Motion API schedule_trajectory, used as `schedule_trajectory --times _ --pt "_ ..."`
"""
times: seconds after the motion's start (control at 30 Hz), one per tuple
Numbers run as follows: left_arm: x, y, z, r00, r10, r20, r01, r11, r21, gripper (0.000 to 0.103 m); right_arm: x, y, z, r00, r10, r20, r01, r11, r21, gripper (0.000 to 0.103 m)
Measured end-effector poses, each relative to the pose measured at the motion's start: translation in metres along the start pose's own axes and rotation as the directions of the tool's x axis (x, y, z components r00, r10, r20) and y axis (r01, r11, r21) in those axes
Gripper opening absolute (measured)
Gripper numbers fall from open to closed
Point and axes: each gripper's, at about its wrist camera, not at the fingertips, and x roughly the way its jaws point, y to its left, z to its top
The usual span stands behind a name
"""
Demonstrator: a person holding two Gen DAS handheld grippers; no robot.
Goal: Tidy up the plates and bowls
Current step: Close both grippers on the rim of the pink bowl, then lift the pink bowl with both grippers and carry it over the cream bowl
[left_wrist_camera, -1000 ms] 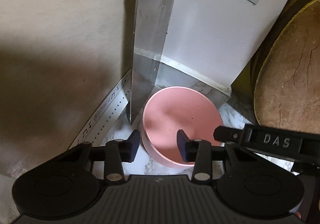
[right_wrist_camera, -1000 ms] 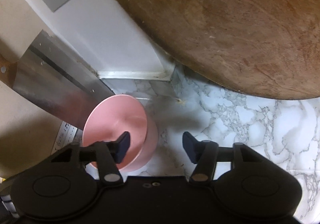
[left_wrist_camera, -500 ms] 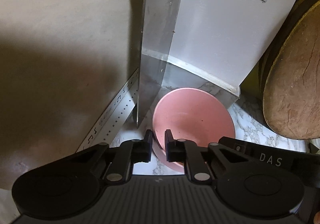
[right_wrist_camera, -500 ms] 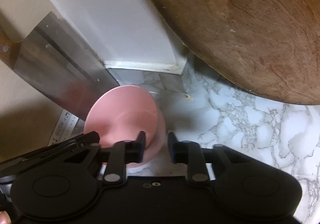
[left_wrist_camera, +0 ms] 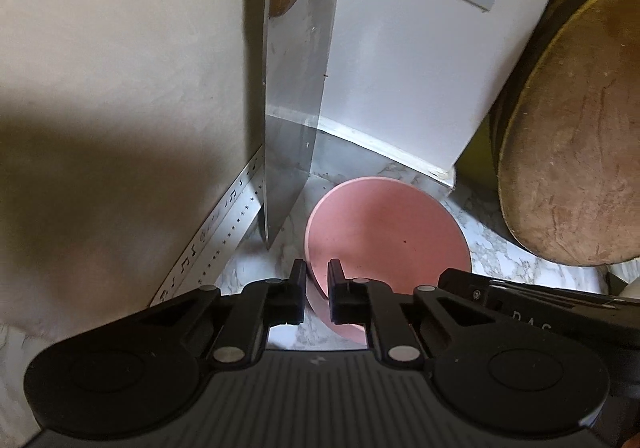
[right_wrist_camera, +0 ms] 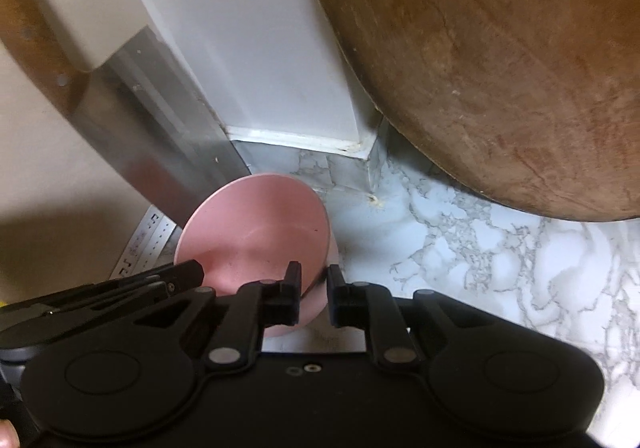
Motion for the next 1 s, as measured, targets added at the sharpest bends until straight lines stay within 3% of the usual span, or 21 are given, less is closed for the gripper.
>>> schedule_trajectory --times 0.47,1.0 --pt "-0.066 0.002 -0.022 0.997 -0.058 0.055 0.055 0.997 0.055 0.01 -0.071 0.013 -0.028 0.998 0.019 0.068 -0.017 0.999 -0.038 0.015" --pt "-0.146 0.013 -0.072 0.992 -0.111 0.067 0.105 0.991 0.083 0.01 -0.14 0.024 -0.094 0.993 0.049 0.111 -0.044 0.998 -0.039 0.015"
